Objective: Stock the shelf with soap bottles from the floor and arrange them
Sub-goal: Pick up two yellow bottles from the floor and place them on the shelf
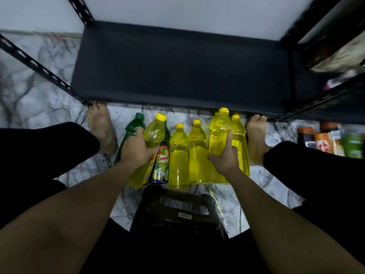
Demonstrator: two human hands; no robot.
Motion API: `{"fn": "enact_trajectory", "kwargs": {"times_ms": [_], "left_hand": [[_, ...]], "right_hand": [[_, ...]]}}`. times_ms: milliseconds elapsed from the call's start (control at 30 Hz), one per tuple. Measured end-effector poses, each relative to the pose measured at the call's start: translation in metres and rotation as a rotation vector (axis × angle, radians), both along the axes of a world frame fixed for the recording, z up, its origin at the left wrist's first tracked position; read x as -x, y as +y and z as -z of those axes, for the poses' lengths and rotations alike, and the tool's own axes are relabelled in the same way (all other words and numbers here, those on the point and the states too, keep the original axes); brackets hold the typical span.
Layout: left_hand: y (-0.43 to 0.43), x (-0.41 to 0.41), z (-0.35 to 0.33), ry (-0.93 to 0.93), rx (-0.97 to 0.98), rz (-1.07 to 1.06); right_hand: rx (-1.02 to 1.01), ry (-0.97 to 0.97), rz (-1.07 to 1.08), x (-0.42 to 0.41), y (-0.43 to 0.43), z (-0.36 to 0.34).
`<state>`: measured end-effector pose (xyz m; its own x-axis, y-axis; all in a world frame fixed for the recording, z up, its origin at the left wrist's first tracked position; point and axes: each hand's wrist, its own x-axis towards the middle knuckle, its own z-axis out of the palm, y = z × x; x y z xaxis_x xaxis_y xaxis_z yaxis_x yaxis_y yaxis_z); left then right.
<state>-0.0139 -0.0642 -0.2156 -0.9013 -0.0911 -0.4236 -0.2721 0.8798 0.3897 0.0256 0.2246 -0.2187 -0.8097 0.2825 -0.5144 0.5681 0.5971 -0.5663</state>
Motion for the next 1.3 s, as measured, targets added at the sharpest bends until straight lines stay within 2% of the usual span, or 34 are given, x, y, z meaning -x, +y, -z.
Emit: {"fn": "enact_trajectory", "kwargs": {"times_ms": [333, 567, 800, 1067, 1300], "left_hand": [[0.036, 0.013, -0.147, 0.398, -0.267, 0.153], [0.060, 0.016, -0.276, 0.699, -0.362, 0.285], [0.100, 0.023, -0.403, 0.885, -0.600, 0.335], [0.143, 0.056, -0.515, 1.065, -0.689, 0.313], [0.184, 0.099, -0.563, 1.200, -0.586, 0.369]], "right_hand": [[0.155, 0.480, -0.006, -0.022, -0.031, -0.103], [0.099, 0.809, -0.001, -0.020, -0.023, -0.222], [0.116, 1.157, 0.013, -0.003, -0.003, -0.342], [-0.012, 1.375, 0.091, 0.033, 0.031, -0.447], [-0.165, 1.411, 0.153, 0.080, 0.075, -0.497]]}}
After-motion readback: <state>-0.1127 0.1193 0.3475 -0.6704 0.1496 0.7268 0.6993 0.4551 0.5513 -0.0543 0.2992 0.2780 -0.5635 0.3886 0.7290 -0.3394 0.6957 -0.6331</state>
